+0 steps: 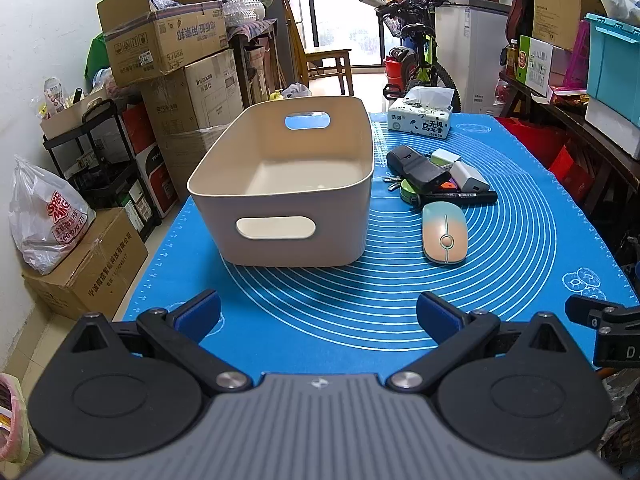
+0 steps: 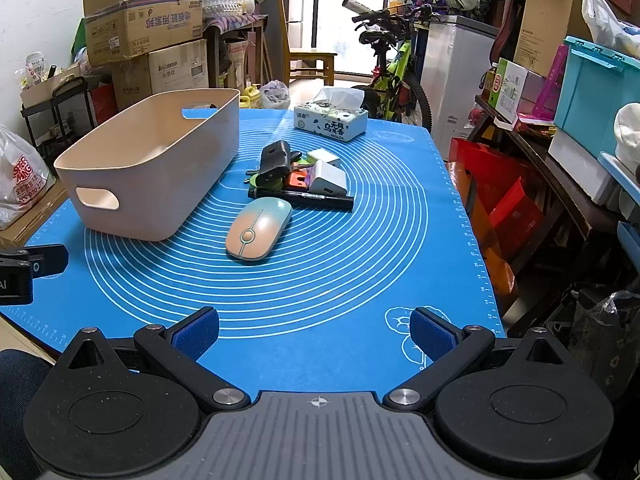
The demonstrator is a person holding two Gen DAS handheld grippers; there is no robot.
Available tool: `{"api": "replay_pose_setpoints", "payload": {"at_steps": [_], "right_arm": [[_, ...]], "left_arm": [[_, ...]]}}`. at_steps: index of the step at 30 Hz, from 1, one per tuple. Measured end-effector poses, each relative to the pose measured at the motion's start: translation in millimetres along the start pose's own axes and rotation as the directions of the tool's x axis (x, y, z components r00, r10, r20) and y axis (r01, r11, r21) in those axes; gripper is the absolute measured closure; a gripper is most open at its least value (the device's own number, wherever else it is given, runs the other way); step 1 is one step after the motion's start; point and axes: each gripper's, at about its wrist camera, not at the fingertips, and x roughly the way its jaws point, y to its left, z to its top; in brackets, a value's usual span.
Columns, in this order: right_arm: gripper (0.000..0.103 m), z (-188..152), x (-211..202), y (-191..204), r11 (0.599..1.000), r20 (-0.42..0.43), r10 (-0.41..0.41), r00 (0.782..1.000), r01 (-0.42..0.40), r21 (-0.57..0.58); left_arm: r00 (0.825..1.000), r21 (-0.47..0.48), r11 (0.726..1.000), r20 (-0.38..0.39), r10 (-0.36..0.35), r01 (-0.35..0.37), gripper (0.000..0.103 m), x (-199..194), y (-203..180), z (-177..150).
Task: Organize rigid objects
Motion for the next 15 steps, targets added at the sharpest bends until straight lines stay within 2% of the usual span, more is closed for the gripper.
{"api": "replay_pose_setpoints", "payload": {"at_steps": [15], "right_arm": [[0.002,-1.8,0.8,-0.8,1.0,0.003,-0.001,1.0,0.001,-0.003]], "left_arm": [[1.0,0.002,1.0,0.006,0.001,-0.001,0.0,-1.2,7.6,1.2]]}}
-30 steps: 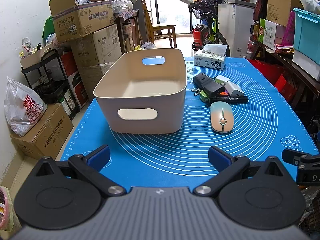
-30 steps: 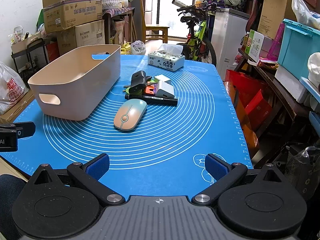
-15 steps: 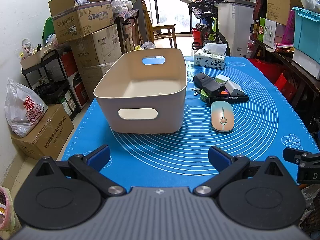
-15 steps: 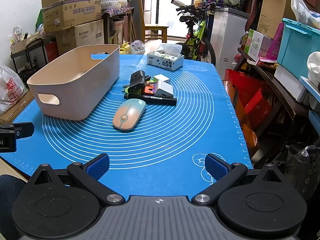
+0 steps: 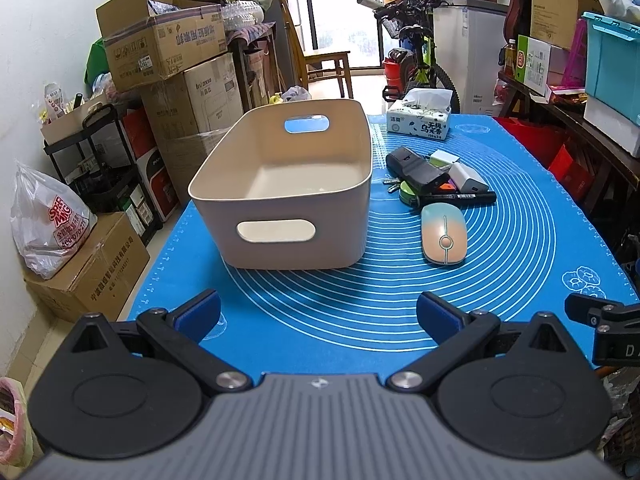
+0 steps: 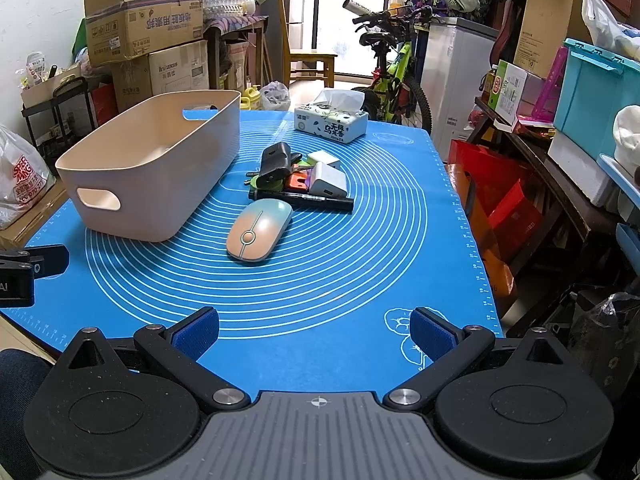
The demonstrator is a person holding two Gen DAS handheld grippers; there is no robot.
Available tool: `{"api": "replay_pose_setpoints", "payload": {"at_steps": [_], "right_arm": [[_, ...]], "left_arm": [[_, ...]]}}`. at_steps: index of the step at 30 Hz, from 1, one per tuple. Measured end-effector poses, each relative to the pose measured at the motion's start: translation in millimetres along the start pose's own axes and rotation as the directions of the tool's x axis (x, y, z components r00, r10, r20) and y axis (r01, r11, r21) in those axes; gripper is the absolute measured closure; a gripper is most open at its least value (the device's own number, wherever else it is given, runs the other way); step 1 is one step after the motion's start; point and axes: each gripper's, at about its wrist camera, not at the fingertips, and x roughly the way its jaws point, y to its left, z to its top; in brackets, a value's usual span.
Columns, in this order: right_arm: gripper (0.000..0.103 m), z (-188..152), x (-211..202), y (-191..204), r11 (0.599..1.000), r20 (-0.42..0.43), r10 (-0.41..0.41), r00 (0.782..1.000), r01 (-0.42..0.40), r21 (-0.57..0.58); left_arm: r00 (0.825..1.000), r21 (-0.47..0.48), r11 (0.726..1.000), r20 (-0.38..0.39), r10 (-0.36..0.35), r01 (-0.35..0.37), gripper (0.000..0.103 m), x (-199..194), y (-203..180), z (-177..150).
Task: Organize rigid objects
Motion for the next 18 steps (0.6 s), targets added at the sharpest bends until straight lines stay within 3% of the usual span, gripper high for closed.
{"api": "replay_pose_setpoints", "payload": {"at_steps": [18], "right_arm": [[0.002,0.7,-1.5,-0.9,1.0,0.002,0.001,1.0,-0.001,-0.003]], "left_arm": [[1.0,0.006,1.0,-0.003,0.012,-0.012,0.0,-3.9,2.4,-2.0]]}}
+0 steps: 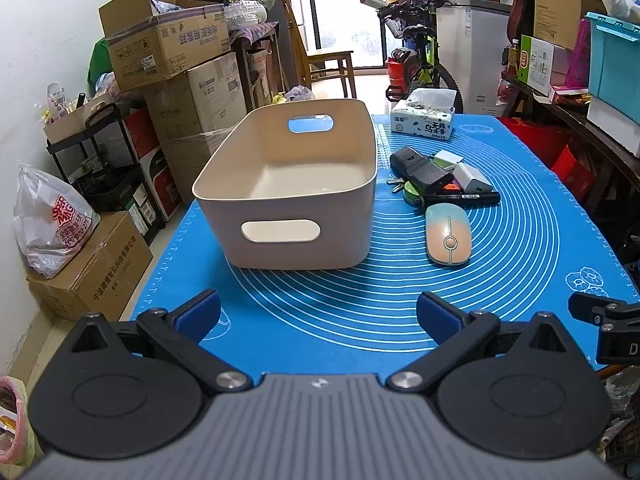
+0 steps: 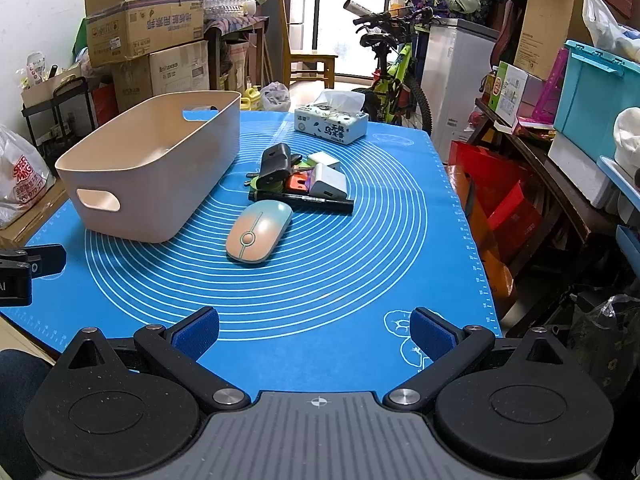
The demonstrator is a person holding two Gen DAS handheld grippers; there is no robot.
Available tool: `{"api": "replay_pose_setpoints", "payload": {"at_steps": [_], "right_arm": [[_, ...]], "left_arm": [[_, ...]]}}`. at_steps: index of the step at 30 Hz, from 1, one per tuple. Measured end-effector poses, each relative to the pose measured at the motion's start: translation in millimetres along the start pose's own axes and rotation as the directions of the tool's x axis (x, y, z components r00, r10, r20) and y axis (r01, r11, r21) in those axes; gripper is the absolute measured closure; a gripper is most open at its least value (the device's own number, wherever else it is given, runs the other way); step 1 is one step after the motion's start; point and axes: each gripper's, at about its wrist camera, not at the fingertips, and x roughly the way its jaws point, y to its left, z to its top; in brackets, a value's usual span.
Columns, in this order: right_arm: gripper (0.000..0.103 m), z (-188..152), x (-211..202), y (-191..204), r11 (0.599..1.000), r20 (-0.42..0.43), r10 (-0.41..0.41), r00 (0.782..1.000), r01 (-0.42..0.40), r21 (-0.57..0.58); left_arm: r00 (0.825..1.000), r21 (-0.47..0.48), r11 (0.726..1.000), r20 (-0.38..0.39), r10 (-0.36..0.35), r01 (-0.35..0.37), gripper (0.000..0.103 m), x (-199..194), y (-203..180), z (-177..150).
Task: Organize rigid objects
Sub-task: 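Grasp the beige basket rim with the left gripper while the right gripper reaches the mouse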
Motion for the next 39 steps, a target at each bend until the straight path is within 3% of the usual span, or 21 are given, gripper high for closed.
{"api": "replay_pose_setpoints", "payload": {"at_steps": [11,21,31,36,39], "right_arm": [[0.002,15,-5,4,1.0,0.017,0.005,1.0,-0.005,-0.015],[0.002,62,23,6,1.0,0.075,0.022,0.997,-0.021,-0.011],[0.002,102,99,17,0.998,0.018,0.048,0.999,-0.048,0.03],[0.002,105,140,29,0.998,-0.041,0.053,0.998,-0.052,0.026],[0.002,107,164,34,0.997,-0.083,0.067,0.994,-0.064,0.039]], "left_arm": [[0.999,-0.002,0.999,0.015,0.037,-0.037,0.0,3,4,11],[0.996,0.005,0.997,0.049,0.075,-0.076,0.0,31,31,56],[0.99,0.027,0.993,-0.066,0.121,-0.119,0.0,126,77,102],[0.985,0.013,0.995,-0.138,0.102,-0.101,0.0,167,101,111],[0.978,0.032,0.996,-0.187,0.09,-0.085,0.01,184,109,110]]}}
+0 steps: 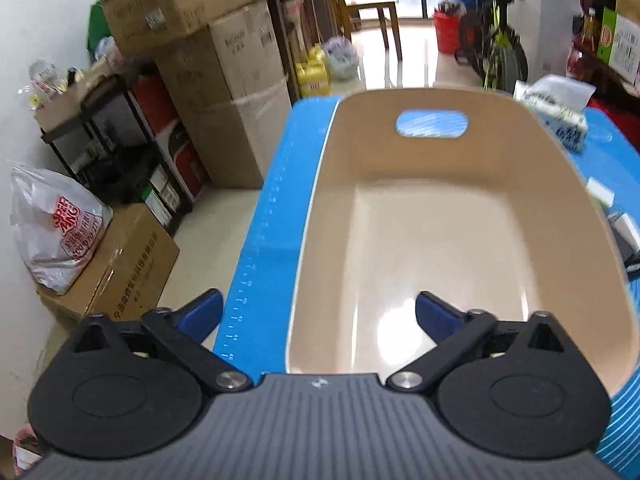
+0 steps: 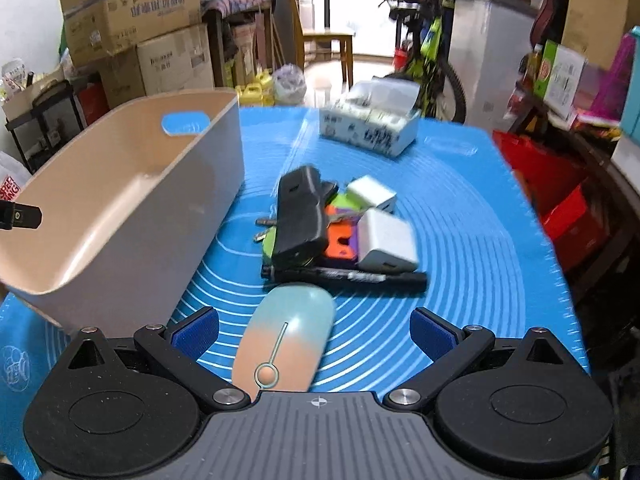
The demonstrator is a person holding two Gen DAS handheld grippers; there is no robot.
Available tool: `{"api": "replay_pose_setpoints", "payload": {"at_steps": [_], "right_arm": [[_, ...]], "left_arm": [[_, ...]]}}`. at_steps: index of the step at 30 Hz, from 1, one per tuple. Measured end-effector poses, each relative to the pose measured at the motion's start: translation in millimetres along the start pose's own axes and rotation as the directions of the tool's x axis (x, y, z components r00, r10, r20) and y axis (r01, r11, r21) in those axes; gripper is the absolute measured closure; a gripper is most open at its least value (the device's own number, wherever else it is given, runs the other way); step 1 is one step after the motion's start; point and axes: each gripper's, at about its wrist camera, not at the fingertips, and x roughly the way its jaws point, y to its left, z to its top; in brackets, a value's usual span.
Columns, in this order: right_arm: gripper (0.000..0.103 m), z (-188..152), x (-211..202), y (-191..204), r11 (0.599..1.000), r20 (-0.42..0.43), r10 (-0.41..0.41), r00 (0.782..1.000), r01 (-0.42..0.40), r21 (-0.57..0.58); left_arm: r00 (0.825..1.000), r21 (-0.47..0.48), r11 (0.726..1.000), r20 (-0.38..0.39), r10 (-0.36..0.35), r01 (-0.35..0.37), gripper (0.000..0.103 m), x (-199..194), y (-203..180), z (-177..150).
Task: Organize rigid objects
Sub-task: 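Grasp the beige basket rim with the left gripper while the right gripper reaches the mouse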
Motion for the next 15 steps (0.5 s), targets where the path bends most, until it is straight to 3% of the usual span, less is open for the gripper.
{"api": "replay_pose_setpoints", "payload": {"at_steps": [1,6,9,11,15], "right_arm": [[0.002,0,8,2,1.0,-0.012,-0.004,1.0,0.004,-0.003],[0.002,-3,34,7,1.0,-0.064,-0.017,0.998,0.016,-0.01],[0.003,-5,47,10,1.0,-0.094,-0.019,0.995,0.018,-0.009],[0.003,-7,53,11,1.0,-0.108,-0.024,0.994,0.022,-0.014],[0.006,-6,60,14,1.0,-0.121,-0.024,0.992,0.022,-0.02]], "left_arm": [[1.0,0.01,1.0,-0.015,-0.007,0.007,0.016,4,0,0],[0.995,0.003,0.998,-0.073,-0.07,0.071,0.021,15,2,-3],[0.99,-0.004,0.996,-0.108,-0.094,0.095,0.046,24,4,-1],[0.984,-0.027,0.993,-0.137,-0.119,0.116,0.069,30,8,0],[0.987,-0.04,0.996,-0.136,-0.082,0.077,0.093,33,12,2]]}}
